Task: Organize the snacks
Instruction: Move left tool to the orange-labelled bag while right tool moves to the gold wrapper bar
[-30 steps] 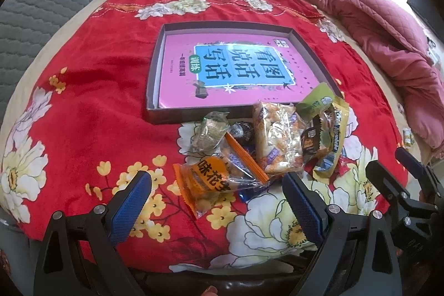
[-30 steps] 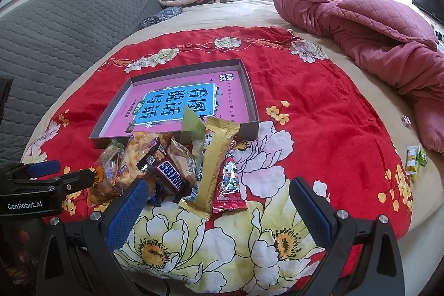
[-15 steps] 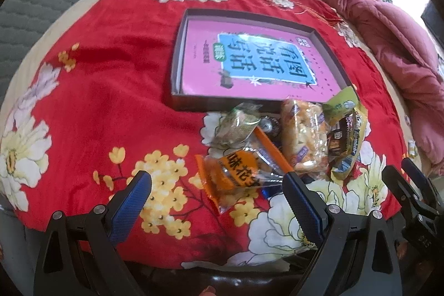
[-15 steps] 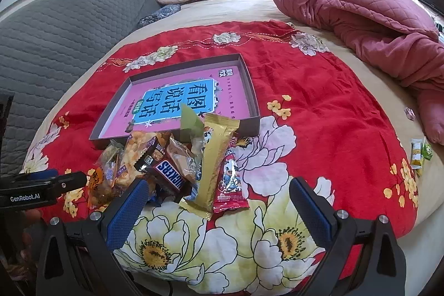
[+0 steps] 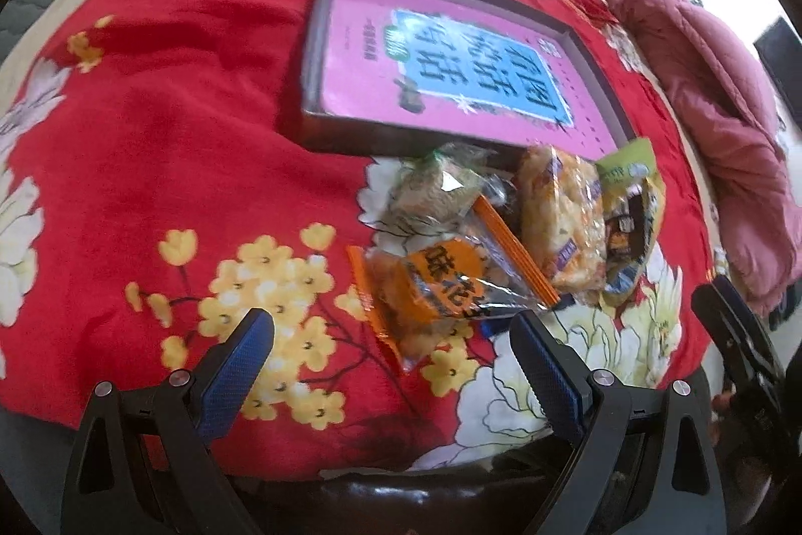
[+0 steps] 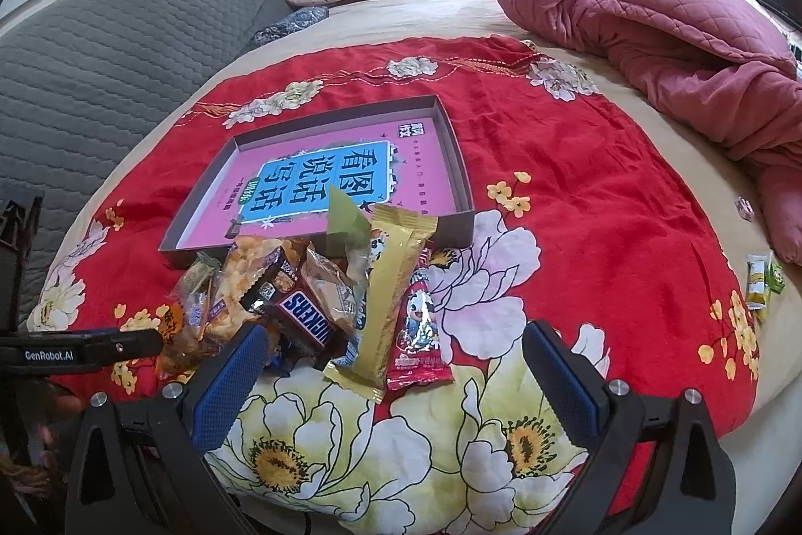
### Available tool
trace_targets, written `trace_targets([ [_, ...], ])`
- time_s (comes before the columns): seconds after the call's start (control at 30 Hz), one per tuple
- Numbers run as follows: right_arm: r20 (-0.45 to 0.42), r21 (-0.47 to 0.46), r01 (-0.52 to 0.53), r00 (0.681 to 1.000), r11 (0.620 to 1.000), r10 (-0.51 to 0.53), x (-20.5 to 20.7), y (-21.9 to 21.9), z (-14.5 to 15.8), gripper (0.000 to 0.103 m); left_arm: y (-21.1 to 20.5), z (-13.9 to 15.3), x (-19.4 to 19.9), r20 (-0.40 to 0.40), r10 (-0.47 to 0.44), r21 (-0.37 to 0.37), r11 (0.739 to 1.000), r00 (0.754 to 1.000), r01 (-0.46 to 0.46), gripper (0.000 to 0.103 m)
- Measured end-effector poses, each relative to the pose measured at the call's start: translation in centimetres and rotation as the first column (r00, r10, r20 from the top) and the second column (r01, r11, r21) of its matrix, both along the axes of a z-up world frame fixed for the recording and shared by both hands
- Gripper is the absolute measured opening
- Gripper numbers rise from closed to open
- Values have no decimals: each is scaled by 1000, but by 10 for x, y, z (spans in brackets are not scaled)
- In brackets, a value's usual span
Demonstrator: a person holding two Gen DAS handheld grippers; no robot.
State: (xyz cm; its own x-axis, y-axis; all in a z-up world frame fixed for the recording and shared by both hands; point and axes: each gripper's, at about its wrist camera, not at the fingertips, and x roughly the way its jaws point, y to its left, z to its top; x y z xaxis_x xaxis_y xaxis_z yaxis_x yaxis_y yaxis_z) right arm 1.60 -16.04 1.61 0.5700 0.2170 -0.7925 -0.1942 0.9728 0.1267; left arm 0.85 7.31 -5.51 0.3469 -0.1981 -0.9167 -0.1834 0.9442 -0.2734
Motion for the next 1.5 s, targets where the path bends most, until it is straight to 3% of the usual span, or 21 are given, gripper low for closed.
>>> trace_targets([
  [0.13, -11, 9, 5, 1000, 1000, -4, 2, -2, -2, 102, -8, -4, 5, 10, -67, 15, 998, 998, 67, 95],
  [0.3, -14, 11, 8, 1000, 1000, -8, 5, -2, -5, 102, -6, -11, 10, 14, -64, -52, 997, 998, 65, 95],
  [0.47, -19, 11, 7, 1000, 1000, -7, 9, -1, -10, 102, -10, -9, 15, 55, -93, -21, 995, 994, 94, 95],
  [0.77, -37, 6, 28, 999, 1000, -28, 24, 1, -18, 100, -3, -17, 29, 72, -153, -54, 986, 986, 157, 95],
  [0.83, -36, -22, 32, 999, 999, -32, 28, 5, -22, 93, -2, -17, 29, 82, -173, -55, 983, 982, 178, 95],
  [0.9, -48, -29, 30, 998, 999, -32, 33, 6, -27, 81, -1, -17, 28, 96, -193, -55, 979, 977, 198, 95],
  [0.97, -59, -27, 30, 998, 999, -31, 36, 6, -31, 61, -1, -18, 30, 105, -211, -52, 975, 972, 217, 95],
  [1.07, -79, -10, 24, 997, 1000, -24, 42, 5, -37, 48, -2, -19, 33, 116, -232, -53, 970, 966, 239, 95],
  [1.2, -77, 19, 4, 997, 1000, -3, 44, 7, -40, 38, -2, -22, 36, 115, -247, -72, 964, 962, 256, 95],
  [1.27, -67, 19, -14, 998, 1000, 16, 44, 10, -40, 27, -4, -26, 37, 109, -254, -85, 961, 961, 263, 93],
  [1.47, -45, 3, -43, 998, 999, 44, 44, 18, -39, 24, -1, -29, 35, 117, -226, -132, 962, 967, 241, 79],
  [1.5, -42, 4, -43, 998, 999, 43, 45, 17, -39, 23, 2, -30, 35, 119, -209, -150, 963, 971, 226, 72],
])
